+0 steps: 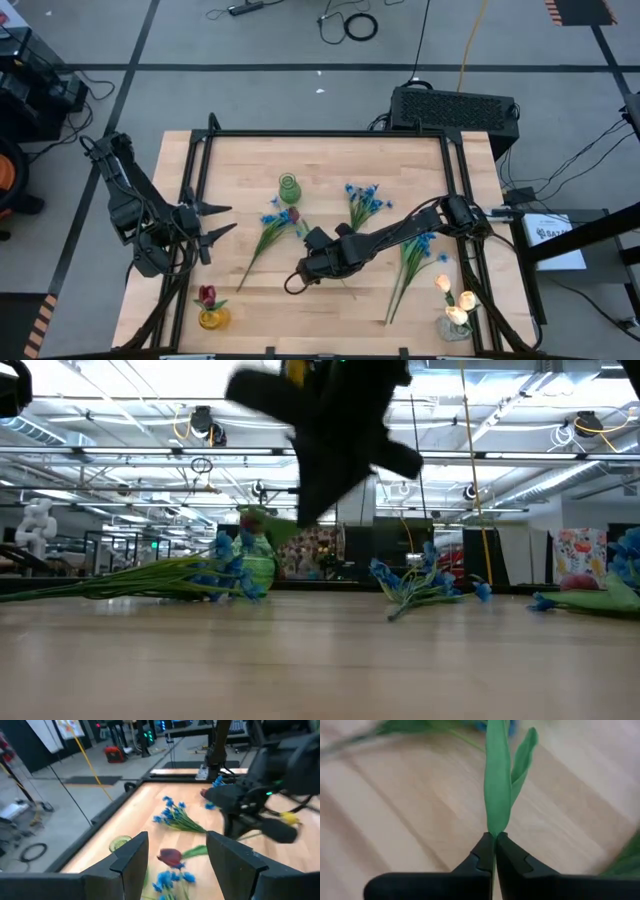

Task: Sort flowers into vase by color
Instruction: Put the left red flower into the yellow vase

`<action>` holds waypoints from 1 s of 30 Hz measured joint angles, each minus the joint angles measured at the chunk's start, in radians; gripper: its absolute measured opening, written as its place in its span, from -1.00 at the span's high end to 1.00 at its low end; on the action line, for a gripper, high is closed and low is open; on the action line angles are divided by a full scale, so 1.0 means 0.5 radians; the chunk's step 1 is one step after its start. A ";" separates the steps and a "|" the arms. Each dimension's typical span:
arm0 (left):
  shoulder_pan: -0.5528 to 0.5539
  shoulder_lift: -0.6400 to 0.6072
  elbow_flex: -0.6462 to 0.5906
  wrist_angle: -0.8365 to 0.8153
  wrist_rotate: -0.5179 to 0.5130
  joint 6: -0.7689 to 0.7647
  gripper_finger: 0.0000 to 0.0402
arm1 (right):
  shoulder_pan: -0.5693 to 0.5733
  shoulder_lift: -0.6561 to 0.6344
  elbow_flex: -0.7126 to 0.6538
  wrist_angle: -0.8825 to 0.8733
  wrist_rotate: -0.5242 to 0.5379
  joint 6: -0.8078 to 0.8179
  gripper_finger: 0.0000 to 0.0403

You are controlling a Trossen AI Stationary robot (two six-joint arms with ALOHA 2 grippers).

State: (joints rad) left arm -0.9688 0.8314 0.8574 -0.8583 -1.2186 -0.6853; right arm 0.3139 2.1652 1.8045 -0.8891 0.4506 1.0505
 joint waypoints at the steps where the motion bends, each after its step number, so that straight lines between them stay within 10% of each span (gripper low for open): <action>1: 0.000 0.000 0.000 0.000 -0.025 0.032 -0.02 | 0.005 0.000 0.041 -0.009 0.000 -0.049 0.99; 19: -0.005 -0.001 0.005 0.469 -0.251 0.279 -0.02 | 0.060 -0.002 1.105 -0.262 0.265 -1.297 0.99; 30: -0.004 0.002 0.008 0.992 -0.237 0.765 -0.02 | -0.032 -0.296 1.075 0.362 0.250 -1.995 0.99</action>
State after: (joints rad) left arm -0.9709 0.8326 0.8612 -0.3621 -1.3369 -0.3028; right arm 0.2981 2.0172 2.3421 -0.7083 0.5756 0.0530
